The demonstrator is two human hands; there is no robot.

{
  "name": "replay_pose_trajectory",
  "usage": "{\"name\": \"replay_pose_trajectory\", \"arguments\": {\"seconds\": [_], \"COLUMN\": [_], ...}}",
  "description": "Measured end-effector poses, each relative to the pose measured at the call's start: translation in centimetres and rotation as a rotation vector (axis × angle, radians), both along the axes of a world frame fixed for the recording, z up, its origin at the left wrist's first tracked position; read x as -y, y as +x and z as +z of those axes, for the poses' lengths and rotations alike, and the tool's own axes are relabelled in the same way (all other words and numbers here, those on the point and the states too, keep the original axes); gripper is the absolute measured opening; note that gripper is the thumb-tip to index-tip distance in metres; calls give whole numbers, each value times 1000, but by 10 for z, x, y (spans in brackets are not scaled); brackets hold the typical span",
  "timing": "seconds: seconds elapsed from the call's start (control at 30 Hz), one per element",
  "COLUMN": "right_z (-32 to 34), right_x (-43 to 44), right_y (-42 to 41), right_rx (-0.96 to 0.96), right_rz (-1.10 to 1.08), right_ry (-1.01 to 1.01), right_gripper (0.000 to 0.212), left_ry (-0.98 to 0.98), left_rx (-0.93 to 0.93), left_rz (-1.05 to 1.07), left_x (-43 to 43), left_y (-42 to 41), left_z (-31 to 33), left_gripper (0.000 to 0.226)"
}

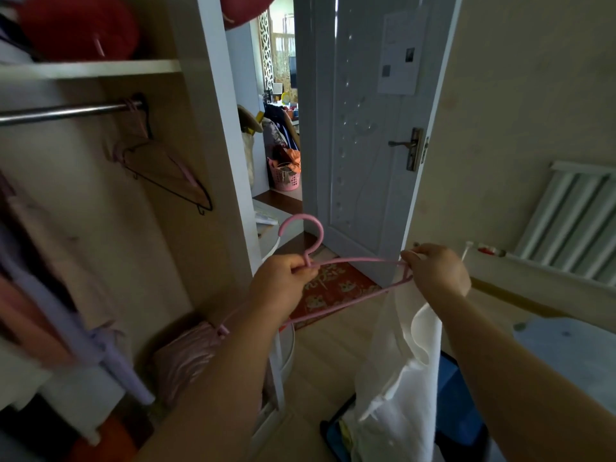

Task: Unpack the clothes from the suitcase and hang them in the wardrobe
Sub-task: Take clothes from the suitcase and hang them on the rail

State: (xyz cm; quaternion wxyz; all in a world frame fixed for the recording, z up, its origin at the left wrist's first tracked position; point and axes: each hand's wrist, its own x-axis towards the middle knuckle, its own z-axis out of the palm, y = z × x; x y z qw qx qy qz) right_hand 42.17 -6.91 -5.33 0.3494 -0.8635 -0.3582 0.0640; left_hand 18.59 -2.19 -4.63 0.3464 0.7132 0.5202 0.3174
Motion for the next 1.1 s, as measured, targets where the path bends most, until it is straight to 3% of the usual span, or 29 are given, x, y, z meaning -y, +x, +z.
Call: {"name": "replay_pose_trajectory", "arguments": {"seconds": [0.17, 0.37, 0.57, 0.73, 0.87, 0.97, 1.03, 1.1], "right_z": [6, 18, 18, 31, 43, 43, 45, 43], "right_x": [-5, 0, 7, 3, 8, 15, 15, 11], "right_y": [-8, -14, -54, -56, -49, -41, -36, -35], "right_rx": [61, 68, -77, 131, 408, 707, 780, 769], "right_rz": [-18, -42, 119, 268, 467, 541, 574, 620], "right_ry": [61, 151, 328, 170, 173, 226, 214, 164], "right_gripper": [27, 28, 22, 24, 22, 39, 44, 34], "left_ry": [-84, -159, -248, -134, -149, -253, -267, -206], "left_rx": [-15, 189, 364, 227, 352, 501, 500, 429], "left_rz": [-71, 15, -19, -91, -70, -57, -68, -80], "left_x": [6, 11, 28, 24, 22, 22, 20, 19], "left_y": [9, 17, 45, 48, 42, 37, 35, 33], "left_z": [-6, -9, -13, -3, -1, -4, -3, -2], "left_gripper": [12, 13, 18, 15, 11, 9, 9, 8]}}
